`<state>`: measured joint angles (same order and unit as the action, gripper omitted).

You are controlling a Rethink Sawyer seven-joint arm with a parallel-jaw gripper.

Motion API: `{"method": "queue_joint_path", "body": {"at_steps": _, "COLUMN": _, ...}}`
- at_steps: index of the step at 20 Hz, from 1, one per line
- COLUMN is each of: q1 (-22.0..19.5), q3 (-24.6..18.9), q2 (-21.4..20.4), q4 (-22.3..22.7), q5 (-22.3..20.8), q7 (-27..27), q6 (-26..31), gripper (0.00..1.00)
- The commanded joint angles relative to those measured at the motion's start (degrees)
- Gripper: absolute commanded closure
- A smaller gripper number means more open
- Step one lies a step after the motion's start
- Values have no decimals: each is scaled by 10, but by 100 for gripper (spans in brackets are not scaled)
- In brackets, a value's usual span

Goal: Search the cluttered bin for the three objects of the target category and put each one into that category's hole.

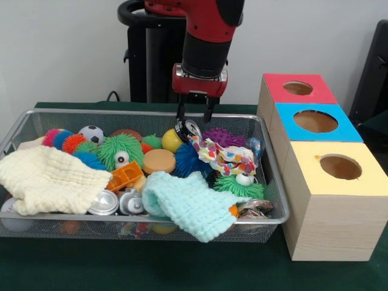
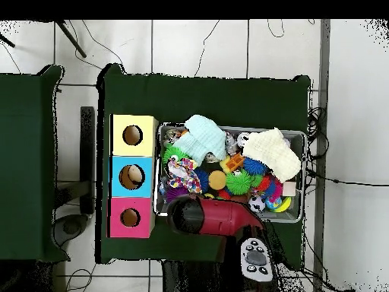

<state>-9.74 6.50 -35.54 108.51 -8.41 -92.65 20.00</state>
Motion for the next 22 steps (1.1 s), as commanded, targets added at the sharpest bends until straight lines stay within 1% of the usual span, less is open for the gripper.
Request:
{"method": "queue_joint_path", "body": {"at_steps": 1, "q1": -20, "q3": -20, "q2": 10, "q4": -32, "q5": 26, "q7": -111, "q6": -52, "gripper": 0}}
{"method": "queue_joint_path", "body": {"at_steps": 6, "q1": -33, "q3": -22, "q2": 1, "q4": -27, "q5": 29, "q7": -104, "q6": -44, "gripper": 0}}
{"method": "queue_joint_path", "body": {"at_steps": 12, "q1": -47, "q3": -29, "q2": 3, "q4": -24, "q5": 26, "q7": -99, "q6": -50, "gripper": 0}}
{"method": "queue_joint_path", "body": {"at_steps": 16, "q1": -49, "q3": -32, "q2": 15, "q4": -25, "q5": 28, "q7": -106, "q6": -66, "gripper": 0}}
{"method": "queue_joint_path", "body": {"at_steps": 22, "q1": -37, "q3": -23, "q2": 10, "q4": -29, "q5": 28, "q7": -111, "q6": -63, "gripper": 0}}
